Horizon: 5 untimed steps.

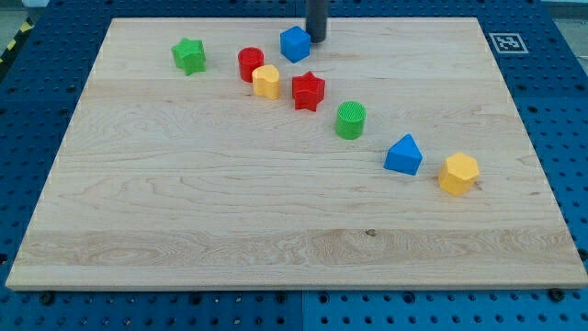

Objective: Move blue cube closer to the green star

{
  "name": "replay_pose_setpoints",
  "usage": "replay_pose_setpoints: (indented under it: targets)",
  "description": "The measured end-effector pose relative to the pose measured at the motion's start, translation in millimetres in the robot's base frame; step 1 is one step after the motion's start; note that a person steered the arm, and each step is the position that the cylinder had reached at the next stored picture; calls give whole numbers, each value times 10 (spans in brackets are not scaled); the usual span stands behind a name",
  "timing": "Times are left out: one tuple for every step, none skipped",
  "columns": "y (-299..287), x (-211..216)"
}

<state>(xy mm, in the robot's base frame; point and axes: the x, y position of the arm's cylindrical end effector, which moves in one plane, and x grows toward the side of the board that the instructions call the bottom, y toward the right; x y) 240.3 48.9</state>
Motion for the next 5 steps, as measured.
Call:
replay_pose_setpoints:
  targets:
    - [284,330]
    - [-101,339]
    - [-1004,74]
    - [-1520,-3]
    - [-1254,87]
